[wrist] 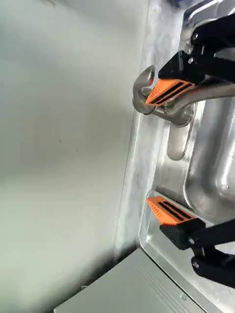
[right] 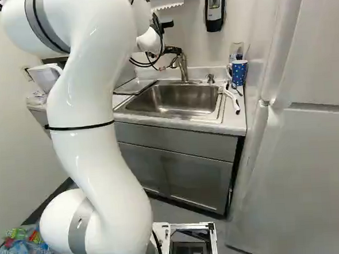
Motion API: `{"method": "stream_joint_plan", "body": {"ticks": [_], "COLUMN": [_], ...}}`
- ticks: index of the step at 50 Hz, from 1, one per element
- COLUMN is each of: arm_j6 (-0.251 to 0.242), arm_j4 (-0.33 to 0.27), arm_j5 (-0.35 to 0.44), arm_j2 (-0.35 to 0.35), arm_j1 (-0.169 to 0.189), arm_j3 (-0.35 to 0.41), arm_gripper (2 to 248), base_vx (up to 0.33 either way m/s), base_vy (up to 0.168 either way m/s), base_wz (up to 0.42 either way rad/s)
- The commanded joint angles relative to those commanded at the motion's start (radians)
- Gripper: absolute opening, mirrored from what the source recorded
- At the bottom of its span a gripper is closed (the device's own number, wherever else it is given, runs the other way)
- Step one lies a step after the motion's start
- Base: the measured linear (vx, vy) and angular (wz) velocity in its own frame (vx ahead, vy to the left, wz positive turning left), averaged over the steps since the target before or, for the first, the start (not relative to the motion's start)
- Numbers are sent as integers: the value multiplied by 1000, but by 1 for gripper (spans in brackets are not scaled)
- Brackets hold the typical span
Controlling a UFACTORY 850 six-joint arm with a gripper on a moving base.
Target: Rinse the cup and place it in the tray
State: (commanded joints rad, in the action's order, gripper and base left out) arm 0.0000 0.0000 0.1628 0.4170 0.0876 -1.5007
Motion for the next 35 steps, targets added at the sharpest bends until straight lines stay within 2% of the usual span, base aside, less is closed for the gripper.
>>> {"method": "stream_joint_plan", "body": {"ticks": [35], "arm_j6": [0], "arm_j4": [0], "arm_j5": [45], "arm_j2": [3], "arm_j1": [7], "arm_j3": [-3], "arm_gripper": [247], "base_vx": [0], "base_vy": [0], "base_wz": [0]}}
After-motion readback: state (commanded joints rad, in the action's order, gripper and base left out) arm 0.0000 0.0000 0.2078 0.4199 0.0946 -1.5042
